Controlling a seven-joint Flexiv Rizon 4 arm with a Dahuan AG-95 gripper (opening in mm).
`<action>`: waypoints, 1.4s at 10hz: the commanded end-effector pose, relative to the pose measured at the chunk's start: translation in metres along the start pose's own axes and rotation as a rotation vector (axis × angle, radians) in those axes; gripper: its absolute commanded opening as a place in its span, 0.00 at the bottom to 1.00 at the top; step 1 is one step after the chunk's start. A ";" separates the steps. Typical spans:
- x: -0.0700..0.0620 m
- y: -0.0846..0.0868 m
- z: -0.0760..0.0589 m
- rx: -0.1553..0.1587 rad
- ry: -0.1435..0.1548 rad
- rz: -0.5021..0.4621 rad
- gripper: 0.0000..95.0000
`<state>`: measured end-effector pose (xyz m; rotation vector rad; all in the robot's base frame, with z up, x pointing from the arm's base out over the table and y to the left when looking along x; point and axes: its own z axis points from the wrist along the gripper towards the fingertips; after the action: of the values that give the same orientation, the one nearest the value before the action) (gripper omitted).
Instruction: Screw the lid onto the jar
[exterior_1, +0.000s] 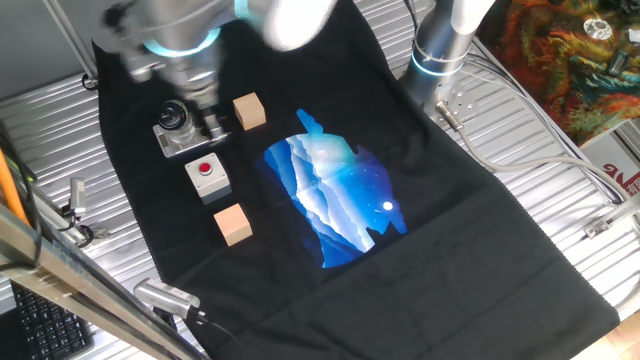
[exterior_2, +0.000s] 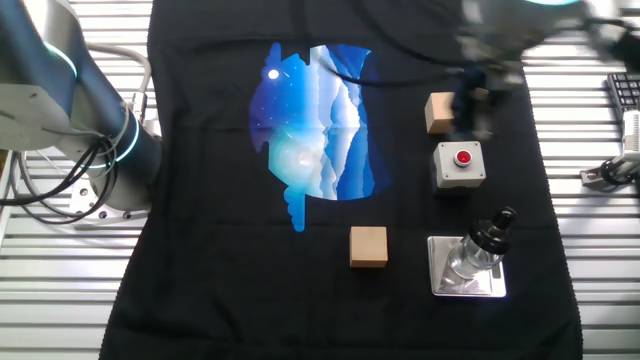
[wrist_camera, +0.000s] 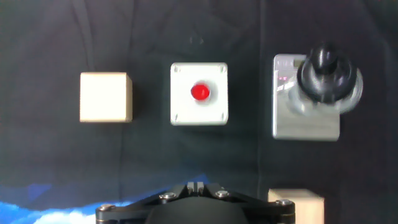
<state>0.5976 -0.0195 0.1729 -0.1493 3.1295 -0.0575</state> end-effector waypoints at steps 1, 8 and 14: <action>-0.016 -0.010 0.010 0.000 -0.006 -0.024 0.00; -0.044 -0.040 0.035 0.004 0.012 -0.071 0.00; -0.066 -0.052 0.037 0.011 0.024 -0.117 0.00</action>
<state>0.6675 -0.0684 0.1379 -0.3371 3.1350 -0.0817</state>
